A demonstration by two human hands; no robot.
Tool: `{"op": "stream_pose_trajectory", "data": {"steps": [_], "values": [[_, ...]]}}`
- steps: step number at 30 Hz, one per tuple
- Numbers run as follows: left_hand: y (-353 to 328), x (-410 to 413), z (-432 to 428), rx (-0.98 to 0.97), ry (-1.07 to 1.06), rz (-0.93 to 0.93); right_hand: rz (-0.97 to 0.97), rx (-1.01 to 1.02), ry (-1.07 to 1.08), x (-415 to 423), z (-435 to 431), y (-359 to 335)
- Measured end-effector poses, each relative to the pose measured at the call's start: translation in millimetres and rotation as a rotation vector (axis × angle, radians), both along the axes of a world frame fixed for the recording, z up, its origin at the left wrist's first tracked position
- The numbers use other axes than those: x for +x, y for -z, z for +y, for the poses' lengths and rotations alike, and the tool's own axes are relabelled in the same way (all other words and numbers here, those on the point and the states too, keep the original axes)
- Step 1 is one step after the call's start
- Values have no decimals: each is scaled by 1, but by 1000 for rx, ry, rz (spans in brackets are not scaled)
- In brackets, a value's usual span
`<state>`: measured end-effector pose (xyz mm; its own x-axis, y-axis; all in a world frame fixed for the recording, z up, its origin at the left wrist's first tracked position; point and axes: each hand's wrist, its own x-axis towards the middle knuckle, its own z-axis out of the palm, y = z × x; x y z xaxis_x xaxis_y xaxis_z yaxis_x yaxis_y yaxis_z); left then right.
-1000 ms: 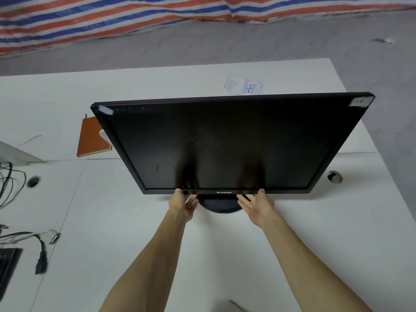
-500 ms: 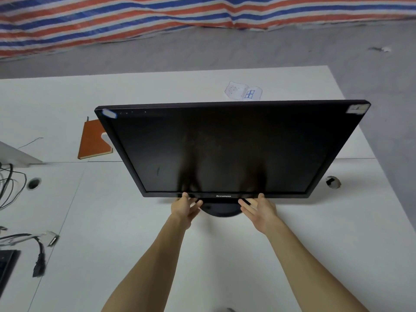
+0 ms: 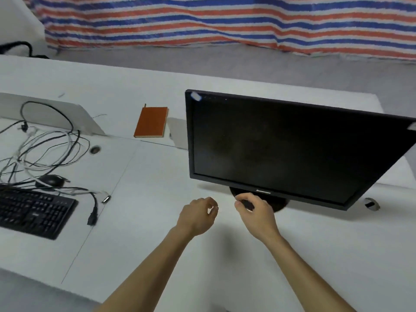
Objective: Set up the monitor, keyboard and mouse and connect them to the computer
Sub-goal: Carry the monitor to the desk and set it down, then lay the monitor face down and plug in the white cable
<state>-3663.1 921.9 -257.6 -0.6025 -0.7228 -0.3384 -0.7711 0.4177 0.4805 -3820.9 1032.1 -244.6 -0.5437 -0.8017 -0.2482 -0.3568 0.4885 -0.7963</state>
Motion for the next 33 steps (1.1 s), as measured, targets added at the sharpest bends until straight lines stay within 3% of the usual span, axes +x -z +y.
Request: {"op": "stream_pose_trajectory", "data": {"steps": [5,16,22,33], "values": [[-19,122,-17,-260,31,-102,92,-38,-177,105,-29,-17],[-53,408,-44,-285,-307,-163,144,-85,-504,333,-97,-42],[-52,468,-64,-261,-431,-156,133,-67,-603,391,-132,-44],[-41,497,-116,-229,-537,-154,200,2,-666,412,-232,-16]]}}
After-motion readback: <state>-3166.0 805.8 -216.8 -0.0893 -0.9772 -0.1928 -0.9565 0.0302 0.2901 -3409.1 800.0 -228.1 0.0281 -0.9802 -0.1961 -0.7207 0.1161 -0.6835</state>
